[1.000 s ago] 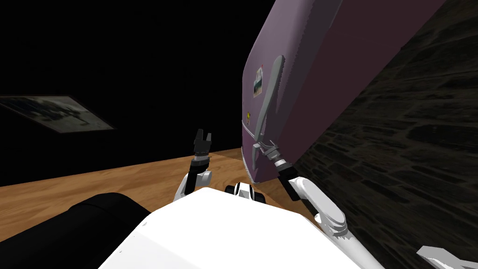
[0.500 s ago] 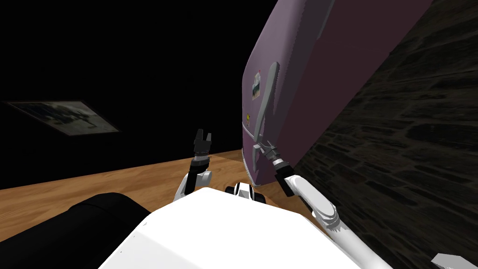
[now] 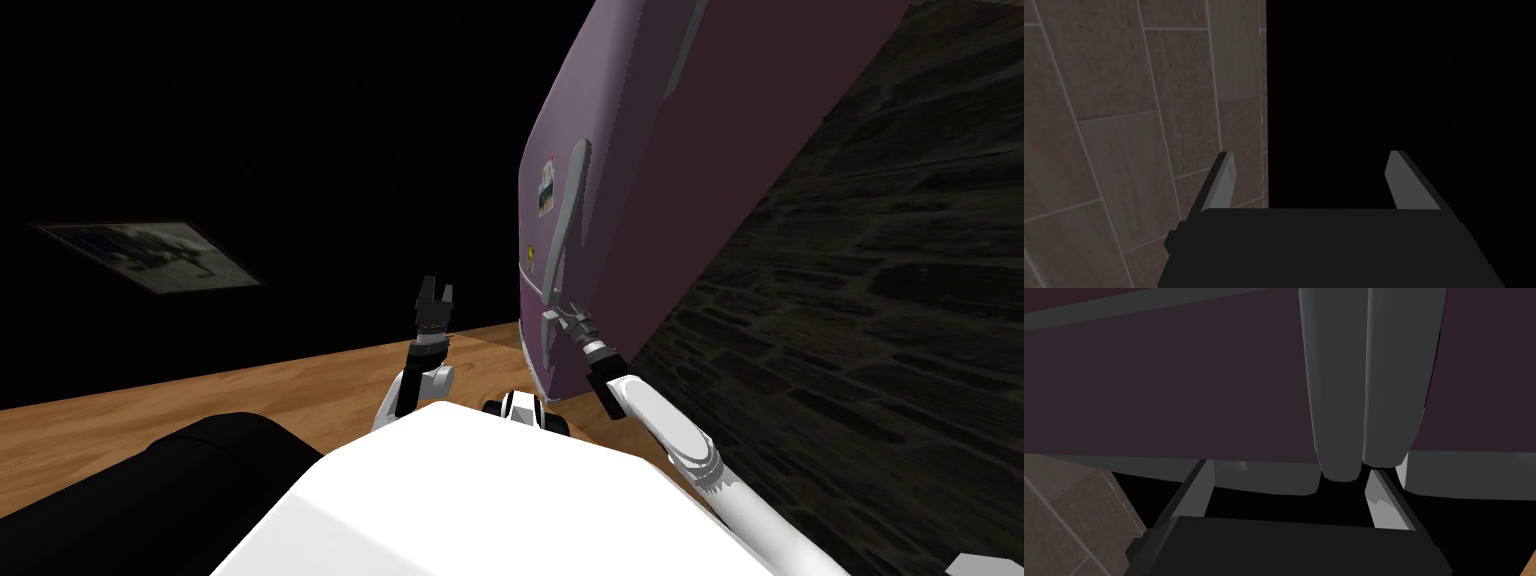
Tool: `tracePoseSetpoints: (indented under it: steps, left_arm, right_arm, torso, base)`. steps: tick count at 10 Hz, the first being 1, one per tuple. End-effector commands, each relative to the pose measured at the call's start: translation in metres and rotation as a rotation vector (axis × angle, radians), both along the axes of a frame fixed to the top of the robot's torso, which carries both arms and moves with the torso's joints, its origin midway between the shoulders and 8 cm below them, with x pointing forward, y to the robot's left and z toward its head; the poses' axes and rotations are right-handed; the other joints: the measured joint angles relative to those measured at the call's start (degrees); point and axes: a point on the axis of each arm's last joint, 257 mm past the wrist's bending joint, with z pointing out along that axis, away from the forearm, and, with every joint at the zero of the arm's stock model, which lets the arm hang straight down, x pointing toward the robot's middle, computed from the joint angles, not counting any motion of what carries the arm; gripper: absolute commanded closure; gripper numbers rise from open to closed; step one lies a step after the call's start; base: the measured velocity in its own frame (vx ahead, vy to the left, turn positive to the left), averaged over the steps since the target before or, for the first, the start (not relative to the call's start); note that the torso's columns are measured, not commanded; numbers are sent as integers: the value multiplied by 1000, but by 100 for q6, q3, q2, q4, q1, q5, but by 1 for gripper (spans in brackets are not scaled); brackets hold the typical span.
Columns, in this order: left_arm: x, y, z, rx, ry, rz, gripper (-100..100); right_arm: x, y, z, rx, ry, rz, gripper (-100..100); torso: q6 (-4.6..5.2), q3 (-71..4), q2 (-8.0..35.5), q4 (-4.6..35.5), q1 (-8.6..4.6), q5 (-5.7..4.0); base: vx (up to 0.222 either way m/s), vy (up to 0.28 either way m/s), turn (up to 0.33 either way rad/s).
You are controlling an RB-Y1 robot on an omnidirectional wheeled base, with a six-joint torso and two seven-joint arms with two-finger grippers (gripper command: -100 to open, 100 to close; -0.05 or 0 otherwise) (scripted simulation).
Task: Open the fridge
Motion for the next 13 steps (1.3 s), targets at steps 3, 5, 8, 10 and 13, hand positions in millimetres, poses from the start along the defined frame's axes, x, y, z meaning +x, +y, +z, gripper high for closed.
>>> tracePoseSetpoints:
  steps: [3, 5, 8, 10, 13]
  left_arm:
    - [0, 0, 0, 0, 0, 0, 0]
    - [0, 0, 0, 0, 0, 0, 0]
    - [0, 0, 0, 0, 0, 0, 0]
    - [0, 0, 0, 0, 0, 0, 0]
    - [0, 0, 0, -1, 0, 0, 0]
  right_arm:
    - [5, 0, 21, -5, -44, -1, -100]
    - [7, 0, 23, -67, -78, -15, -100]
    - [-1, 1, -3, -64, -18, -6, 100]
    - [1, -8, -2, -62, -20, -30, 100]
    - [7, -26, -1, -61, -20, -79, 100]
  torso:
    - [-5, -3, -2, 4, 2, 2]
    - [-15, -11, -15, 3, 19, 8]
    - [34, 29, 27, -37, -45, -31]
    - [63, 59, 62, -48, -33, -41]
    - [35, 32, 19, -41, -26, -30]
  base:
    - [-2, 0, -9]
    - [18, 19, 21]
    - [-38, -11, -62]
    - [-37, 217, -110]
    - [6, 343, -123]
